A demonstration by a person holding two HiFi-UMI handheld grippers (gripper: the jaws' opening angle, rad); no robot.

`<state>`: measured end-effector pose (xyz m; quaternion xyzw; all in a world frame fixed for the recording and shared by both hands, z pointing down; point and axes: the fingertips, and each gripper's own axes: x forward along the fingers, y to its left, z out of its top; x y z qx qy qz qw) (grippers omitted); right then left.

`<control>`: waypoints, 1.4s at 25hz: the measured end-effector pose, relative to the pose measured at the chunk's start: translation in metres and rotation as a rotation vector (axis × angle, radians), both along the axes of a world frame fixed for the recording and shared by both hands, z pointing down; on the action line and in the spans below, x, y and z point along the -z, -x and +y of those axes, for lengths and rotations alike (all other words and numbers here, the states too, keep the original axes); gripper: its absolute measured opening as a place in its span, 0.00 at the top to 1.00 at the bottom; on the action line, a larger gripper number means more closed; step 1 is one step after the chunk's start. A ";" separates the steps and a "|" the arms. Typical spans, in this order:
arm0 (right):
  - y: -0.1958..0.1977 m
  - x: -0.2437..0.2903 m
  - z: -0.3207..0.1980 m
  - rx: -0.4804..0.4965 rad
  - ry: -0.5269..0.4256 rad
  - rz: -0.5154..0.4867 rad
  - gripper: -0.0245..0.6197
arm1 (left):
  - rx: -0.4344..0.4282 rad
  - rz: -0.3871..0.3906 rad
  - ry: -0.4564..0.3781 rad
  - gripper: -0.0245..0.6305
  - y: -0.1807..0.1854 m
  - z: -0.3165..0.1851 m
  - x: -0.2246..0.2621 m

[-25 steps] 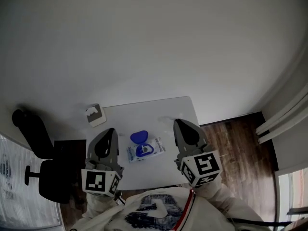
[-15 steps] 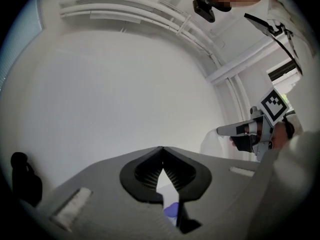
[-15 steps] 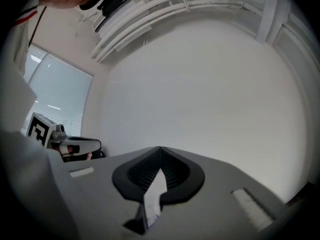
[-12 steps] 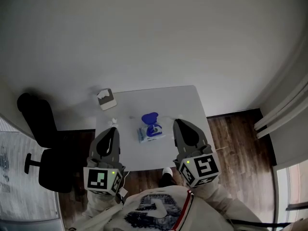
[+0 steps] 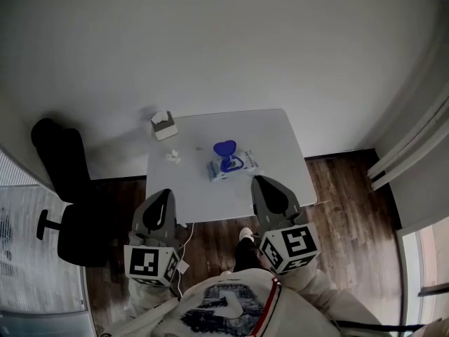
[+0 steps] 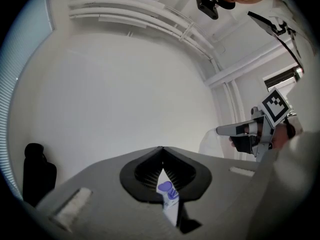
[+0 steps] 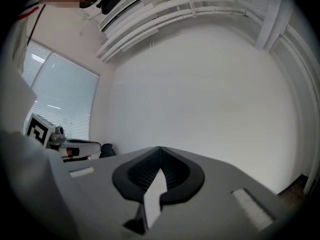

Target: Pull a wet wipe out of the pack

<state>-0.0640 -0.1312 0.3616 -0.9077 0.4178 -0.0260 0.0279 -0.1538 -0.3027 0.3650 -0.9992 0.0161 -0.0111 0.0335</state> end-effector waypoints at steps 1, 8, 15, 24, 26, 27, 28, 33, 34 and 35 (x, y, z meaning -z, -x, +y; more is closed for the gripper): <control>0.006 0.001 0.001 -0.001 -0.002 0.002 0.95 | -0.006 0.002 -0.002 0.96 0.006 0.003 0.000; 0.041 0.004 0.005 -0.004 -0.002 0.016 0.95 | -0.006 0.009 0.004 0.96 0.042 0.011 0.004; 0.057 0.010 0.006 0.002 -0.003 0.023 0.95 | -0.001 0.017 0.026 0.96 0.057 0.010 0.000; 0.047 -0.004 0.033 -0.062 0.036 -0.008 0.95 | -0.038 -0.009 0.051 0.96 0.039 0.033 -0.010; 0.046 -0.008 0.039 -0.068 0.038 -0.024 0.95 | -0.044 -0.025 0.061 0.96 0.036 0.039 -0.015; 0.046 -0.010 0.042 -0.069 0.041 -0.030 0.95 | -0.047 -0.032 0.065 0.96 0.035 0.043 -0.017; 0.045 -0.012 0.045 -0.070 0.043 -0.036 0.95 | -0.051 -0.038 0.067 0.96 0.034 0.047 -0.018; 0.034 -0.017 0.055 -0.066 0.038 -0.067 0.95 | -0.055 -0.044 0.064 0.96 0.023 0.060 -0.019; 0.033 -0.016 0.057 -0.065 0.034 -0.070 0.95 | -0.051 -0.041 0.063 0.96 0.021 0.062 -0.018; 0.031 -0.014 0.059 -0.064 0.030 -0.069 0.95 | -0.049 -0.038 0.060 0.96 0.020 0.064 -0.017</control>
